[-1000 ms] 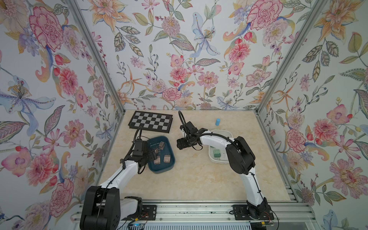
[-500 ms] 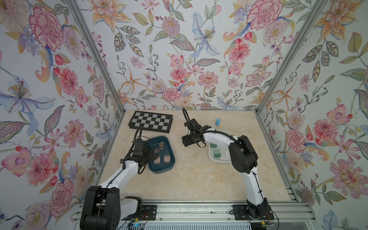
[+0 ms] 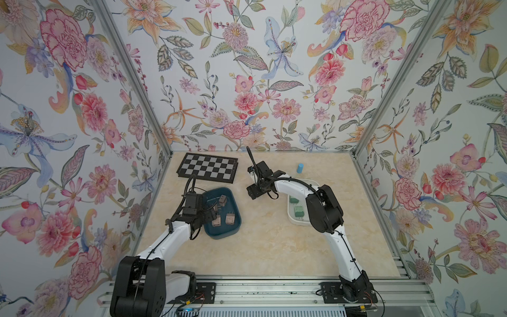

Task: Place the plugs by color into the storage box
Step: Adjust the storage box at the center of the board.

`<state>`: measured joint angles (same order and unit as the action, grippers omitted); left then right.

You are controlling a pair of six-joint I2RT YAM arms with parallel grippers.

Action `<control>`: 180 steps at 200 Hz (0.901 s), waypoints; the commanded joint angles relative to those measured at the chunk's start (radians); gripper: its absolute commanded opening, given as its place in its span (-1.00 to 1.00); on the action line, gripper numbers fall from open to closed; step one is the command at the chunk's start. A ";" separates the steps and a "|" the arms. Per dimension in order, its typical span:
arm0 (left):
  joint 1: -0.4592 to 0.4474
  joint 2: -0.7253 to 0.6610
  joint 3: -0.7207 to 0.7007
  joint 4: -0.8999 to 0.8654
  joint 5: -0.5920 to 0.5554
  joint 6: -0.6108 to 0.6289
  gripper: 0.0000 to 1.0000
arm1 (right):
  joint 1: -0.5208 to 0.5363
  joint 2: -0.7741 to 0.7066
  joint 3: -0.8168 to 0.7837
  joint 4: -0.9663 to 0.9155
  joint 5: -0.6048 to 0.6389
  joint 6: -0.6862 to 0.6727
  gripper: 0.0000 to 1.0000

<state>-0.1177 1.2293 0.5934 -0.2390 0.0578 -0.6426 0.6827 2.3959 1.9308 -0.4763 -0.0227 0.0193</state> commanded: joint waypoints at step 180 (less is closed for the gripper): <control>-0.226 0.247 0.060 0.221 0.063 -0.107 0.48 | -0.003 -0.433 -0.326 -0.019 -0.011 0.042 -0.22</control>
<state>-0.3435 1.5242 0.6617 0.0021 0.1535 -0.7052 0.6773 2.0735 1.6516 -0.4862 -0.0338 0.0341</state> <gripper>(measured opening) 0.680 0.438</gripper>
